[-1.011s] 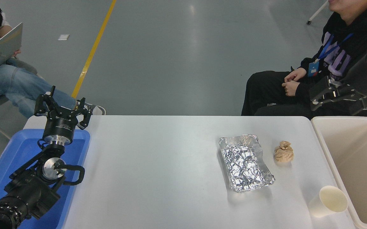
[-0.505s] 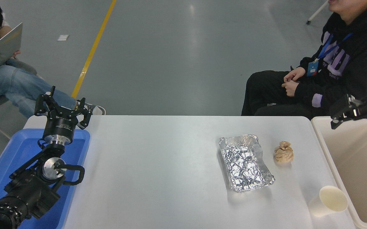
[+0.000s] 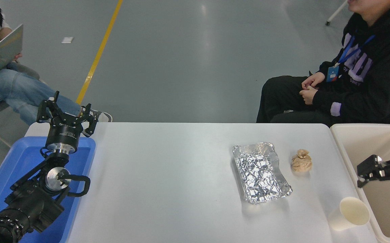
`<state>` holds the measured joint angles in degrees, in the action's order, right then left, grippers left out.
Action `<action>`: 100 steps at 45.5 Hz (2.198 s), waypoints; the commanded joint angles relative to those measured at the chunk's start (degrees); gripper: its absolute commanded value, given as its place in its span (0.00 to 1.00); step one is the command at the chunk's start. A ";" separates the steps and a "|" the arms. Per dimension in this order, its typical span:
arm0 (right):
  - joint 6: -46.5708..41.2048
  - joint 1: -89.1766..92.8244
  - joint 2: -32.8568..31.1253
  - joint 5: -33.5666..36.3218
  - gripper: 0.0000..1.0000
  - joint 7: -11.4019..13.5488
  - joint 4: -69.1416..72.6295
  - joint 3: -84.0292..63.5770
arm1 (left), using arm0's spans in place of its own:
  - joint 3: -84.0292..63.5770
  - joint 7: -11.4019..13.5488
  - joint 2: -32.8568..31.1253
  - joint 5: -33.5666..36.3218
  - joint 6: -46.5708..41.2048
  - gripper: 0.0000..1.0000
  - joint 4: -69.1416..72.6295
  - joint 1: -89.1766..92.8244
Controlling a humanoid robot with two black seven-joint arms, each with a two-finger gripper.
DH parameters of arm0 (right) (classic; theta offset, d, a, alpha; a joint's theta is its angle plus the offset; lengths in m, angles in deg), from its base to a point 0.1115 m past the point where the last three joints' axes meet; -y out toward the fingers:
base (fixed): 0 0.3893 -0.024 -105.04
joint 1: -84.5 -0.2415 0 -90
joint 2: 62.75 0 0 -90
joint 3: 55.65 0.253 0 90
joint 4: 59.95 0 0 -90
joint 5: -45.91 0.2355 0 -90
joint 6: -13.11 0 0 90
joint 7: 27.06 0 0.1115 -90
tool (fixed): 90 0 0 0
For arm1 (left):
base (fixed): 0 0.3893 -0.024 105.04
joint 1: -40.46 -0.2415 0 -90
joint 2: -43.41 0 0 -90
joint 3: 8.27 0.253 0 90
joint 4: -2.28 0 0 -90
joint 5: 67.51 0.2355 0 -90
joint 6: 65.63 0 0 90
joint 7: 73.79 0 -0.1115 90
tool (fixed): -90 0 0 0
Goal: Pick up paper cup place in dustbin
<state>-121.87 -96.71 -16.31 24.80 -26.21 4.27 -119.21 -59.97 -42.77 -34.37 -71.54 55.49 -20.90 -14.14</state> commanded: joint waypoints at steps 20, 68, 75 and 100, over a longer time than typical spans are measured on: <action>15.45 13.86 -0.66 -0.25 0.99 0.11 -1.38 8.36 | -0.07 0.00 0.00 -0.01 0.00 0.99 0.07 0.02; 19.59 16.94 -0.57 6.08 0.00 0.11 -1.03 8.72 | -0.07 0.00 0.00 -0.01 0.00 0.99 -0.01 0.02; 18.98 15.19 -1.36 7.48 0.00 -0.15 -0.15 8.11 | -0.07 0.00 0.00 0.08 0.00 0.99 -0.01 0.02; -0.01 -24.89 -4.61 11.00 0.00 -0.33 7.85 -12.02 | 0.02 0.00 0.00 -0.01 0.00 0.99 0.07 0.02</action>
<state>-117.43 -106.09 -20.60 34.70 -26.52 10.22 -124.84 -59.99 -42.77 -34.37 -71.49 55.49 -20.91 -14.06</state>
